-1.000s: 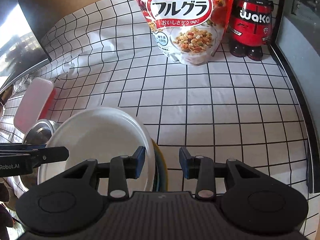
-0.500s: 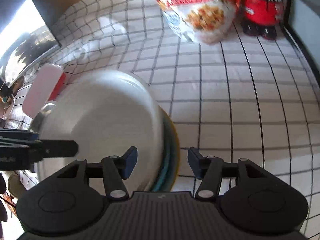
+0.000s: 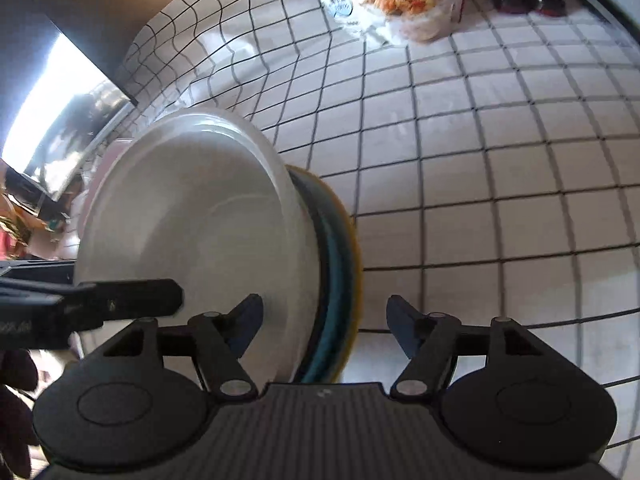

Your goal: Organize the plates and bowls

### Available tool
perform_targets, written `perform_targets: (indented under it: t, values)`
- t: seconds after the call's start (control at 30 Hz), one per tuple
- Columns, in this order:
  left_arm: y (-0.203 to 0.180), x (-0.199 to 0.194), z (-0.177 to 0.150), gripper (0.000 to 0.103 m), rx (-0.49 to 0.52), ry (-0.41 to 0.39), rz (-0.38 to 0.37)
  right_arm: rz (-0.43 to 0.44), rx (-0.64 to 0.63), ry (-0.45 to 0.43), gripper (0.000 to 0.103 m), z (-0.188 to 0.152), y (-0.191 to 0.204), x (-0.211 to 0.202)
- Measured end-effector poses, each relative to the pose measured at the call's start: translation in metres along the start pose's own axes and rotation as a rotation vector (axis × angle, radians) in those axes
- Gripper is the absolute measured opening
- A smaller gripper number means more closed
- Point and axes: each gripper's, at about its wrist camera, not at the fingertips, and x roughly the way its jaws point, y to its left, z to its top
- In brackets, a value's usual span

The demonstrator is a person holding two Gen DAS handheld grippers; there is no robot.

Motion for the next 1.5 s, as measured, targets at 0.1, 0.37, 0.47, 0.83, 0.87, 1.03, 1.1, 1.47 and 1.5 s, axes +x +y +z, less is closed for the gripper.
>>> perform_targets:
  t: [0.1, 0.37, 0.47, 0.83, 0.87, 1.03, 1.1, 1.47, 1.5]
  values:
    - [-0.002, 0.001, 0.001, 0.074, -0.003, -0.006, 0.008, 0.031, 0.019, 0.003, 0.069, 0.0, -0.004, 0.002]
    - [0.006, 0.01, 0.0, 0.062, -0.03, 0.012, 0.016, 0.034, -0.003, 0.012, 0.069, 0.002, -0.003, 0.004]
    - [0.005, 0.01, 0.0, 0.062, -0.025, 0.011, 0.019, 0.029, -0.002, 0.013, 0.069, 0.001, -0.003, 0.003]
    - [0.022, 0.006, -0.002, 0.031, -0.071, -0.002, 0.006, 0.01, 0.017, 0.018, 0.072, 0.001, -0.002, 0.003]
    - [0.027, 0.007, -0.003, 0.03, -0.092, 0.0, -0.012, 0.009, 0.018, 0.018, 0.072, 0.001, -0.002, 0.003]
    - [0.049, 0.009, -0.003, 0.033, -0.205, 0.004, -0.109, -0.006, 0.013, 0.015, 0.072, 0.0, 0.0, 0.002]
    - [0.05, 0.009, -0.005, 0.033, -0.204, -0.004, -0.117, -0.012, 0.012, 0.016, 0.072, 0.0, 0.0, 0.002]
    - [0.047, -0.017, -0.007, 0.06, -0.141, -0.078, -0.023, -0.034, 0.0, 0.018, 0.072, -0.001, -0.001, -0.003]
    - [0.048, -0.014, -0.006, 0.06, -0.139, -0.068, -0.021, -0.035, -0.002, 0.019, 0.072, -0.001, -0.001, -0.002]
